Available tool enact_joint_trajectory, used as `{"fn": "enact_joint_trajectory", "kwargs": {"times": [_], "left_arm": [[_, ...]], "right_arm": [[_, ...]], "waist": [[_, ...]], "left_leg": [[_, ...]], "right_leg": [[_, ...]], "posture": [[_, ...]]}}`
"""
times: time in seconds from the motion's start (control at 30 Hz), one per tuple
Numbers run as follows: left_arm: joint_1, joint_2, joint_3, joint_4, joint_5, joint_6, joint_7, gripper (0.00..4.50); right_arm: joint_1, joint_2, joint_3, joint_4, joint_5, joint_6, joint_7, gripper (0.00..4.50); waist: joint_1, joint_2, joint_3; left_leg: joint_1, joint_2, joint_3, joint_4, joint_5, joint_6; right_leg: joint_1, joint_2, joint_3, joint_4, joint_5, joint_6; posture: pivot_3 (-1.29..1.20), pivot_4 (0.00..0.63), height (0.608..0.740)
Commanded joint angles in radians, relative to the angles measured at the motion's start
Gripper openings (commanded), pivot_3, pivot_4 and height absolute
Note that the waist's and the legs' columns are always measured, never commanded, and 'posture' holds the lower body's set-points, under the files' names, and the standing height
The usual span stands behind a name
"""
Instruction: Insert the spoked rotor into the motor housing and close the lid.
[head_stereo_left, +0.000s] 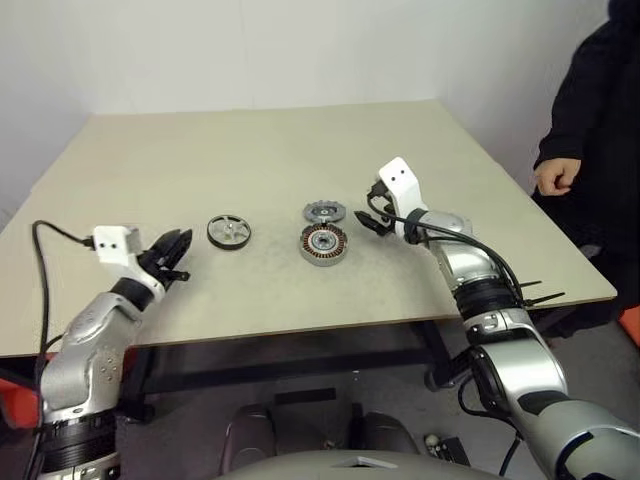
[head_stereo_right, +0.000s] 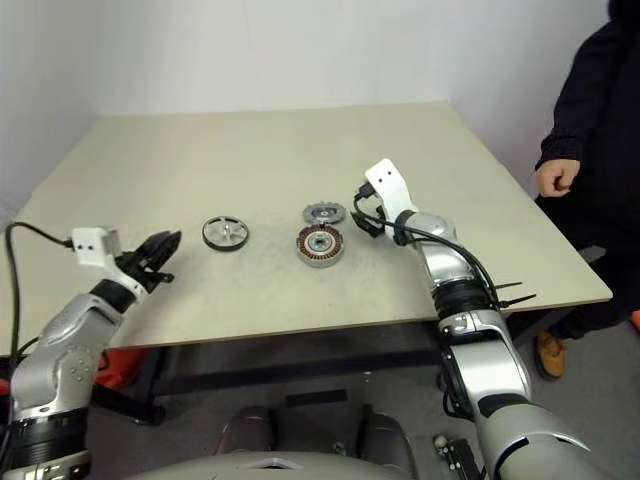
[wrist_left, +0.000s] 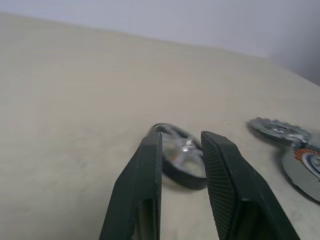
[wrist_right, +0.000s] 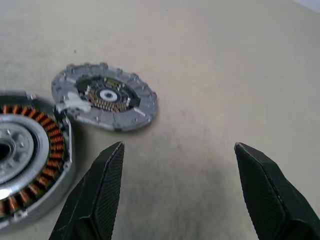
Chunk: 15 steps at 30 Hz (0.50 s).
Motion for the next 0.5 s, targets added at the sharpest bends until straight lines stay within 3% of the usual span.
{"fn": "enact_joint_trajectory", "kwargs": {"times": [0.03, 0.23, 0.5], "left_arm": [[-0.032, -0.009, 0.033, -0.040, -0.091, 0.069, 0.041, 1.30], [-0.120, -0.011, -0.007, 0.038, -0.125, 0.186, 0.085, 1.30], [-0.229, 0.067, -0.027, 0.232, -0.099, 0.258, 0.031, 1.30]], "right_arm": [[-0.020, -0.016, 0.004, -0.027, 0.002, -0.024, 0.009, 3.94], [0.025, -0.055, 0.038, -0.118, 0.043, -0.032, 0.164, 3.94], [0.074, -0.144, 0.031, -0.232, 0.107, -0.030, 0.324, 3.94]], "waist": [[0.000, 0.000, 0.000], [0.003, 0.000, 0.000], [0.007, -0.001, 0.000]], "left_leg": [[0.001, 0.000, 0.000, 0.000, 0.000, 0.000], [0.002, 0.000, 0.000, 0.000, 0.000, 0.000], [0.002, 0.000, 0.000, 0.000, 0.000, 0.000]], "right_leg": [[0.000, 0.000, 0.000, 0.000, 0.000, 0.000], [0.002, 0.000, 0.000, 0.000, 0.000, 0.000], [0.002, 0.000, 0.000, 0.000, 0.001, 0.000]], "posture": [[0.00, 0.000, 0.740], [0.00, 0.000, 0.740], [0.00, 0.000, 0.740]]}}
